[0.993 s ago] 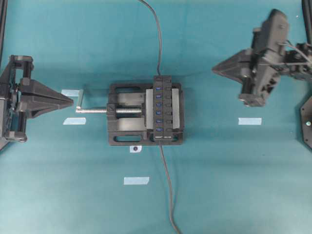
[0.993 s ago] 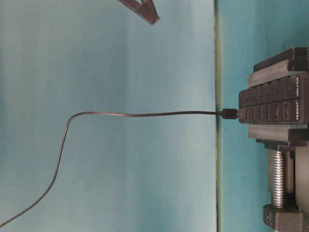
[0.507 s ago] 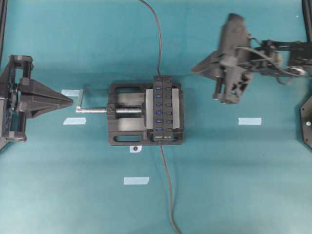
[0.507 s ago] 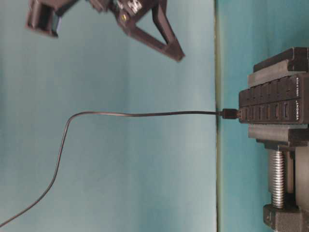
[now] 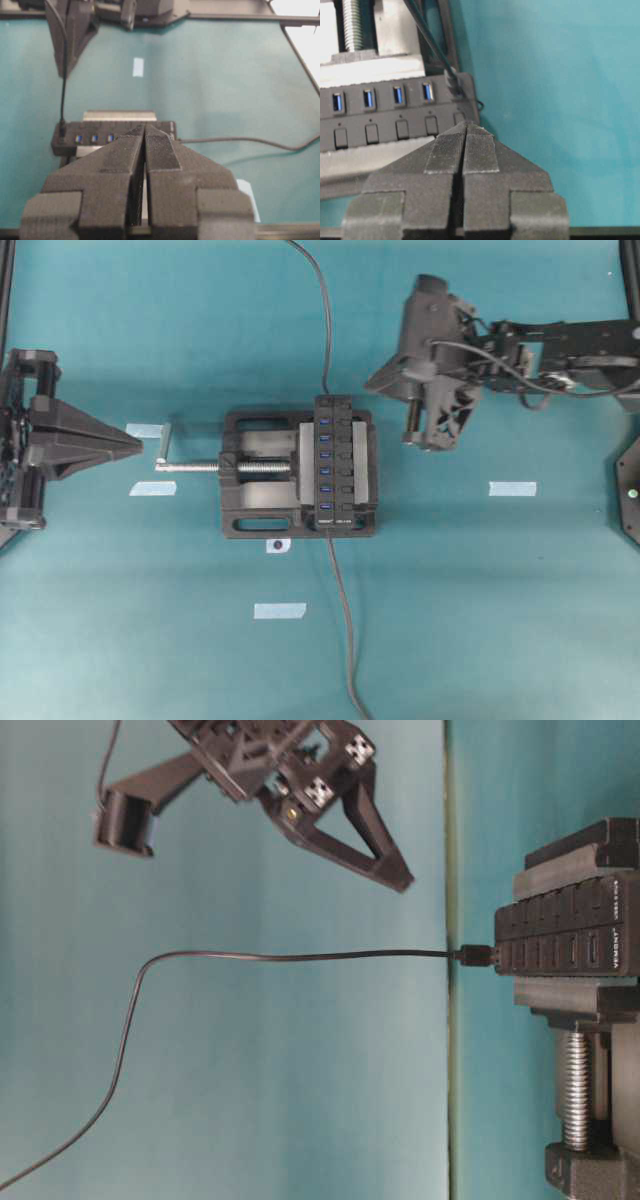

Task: Insert the USB into the front port of the fixed hub.
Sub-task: 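Move the right gripper over the USB cable plug near the hub's end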

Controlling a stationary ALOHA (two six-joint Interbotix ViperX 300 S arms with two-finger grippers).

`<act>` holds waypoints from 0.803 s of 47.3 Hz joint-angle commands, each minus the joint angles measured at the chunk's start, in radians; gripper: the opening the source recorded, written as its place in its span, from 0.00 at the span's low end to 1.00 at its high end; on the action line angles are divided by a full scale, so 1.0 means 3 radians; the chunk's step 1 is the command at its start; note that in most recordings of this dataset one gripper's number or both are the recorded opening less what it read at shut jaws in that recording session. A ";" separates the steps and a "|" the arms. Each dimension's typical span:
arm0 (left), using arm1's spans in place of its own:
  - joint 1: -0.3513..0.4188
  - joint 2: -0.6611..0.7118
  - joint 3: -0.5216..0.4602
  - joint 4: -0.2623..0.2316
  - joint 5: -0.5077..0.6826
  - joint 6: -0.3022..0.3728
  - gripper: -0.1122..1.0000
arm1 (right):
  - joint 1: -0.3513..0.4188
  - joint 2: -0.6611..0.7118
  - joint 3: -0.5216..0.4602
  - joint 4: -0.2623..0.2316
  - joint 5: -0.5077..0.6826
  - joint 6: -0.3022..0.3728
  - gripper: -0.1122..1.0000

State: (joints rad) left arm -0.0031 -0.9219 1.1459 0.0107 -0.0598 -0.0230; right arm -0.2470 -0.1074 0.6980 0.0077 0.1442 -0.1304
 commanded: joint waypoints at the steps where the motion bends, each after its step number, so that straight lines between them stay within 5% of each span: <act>1: 0.0000 0.0010 -0.0031 0.0005 0.0000 -0.0005 0.10 | 0.0031 0.0020 -0.0133 -0.0005 -0.0026 -0.0041 0.05; 38: -0.0005 0.0010 -0.0015 0.0005 0.0020 -0.0005 0.10 | 0.0072 0.0261 -0.0256 -0.0005 -0.0169 -0.0036 0.10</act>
State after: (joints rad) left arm -0.0031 -0.9235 1.1520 0.0107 -0.0491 -0.0230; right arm -0.2301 -0.0169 0.6443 0.0077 0.1104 -0.1304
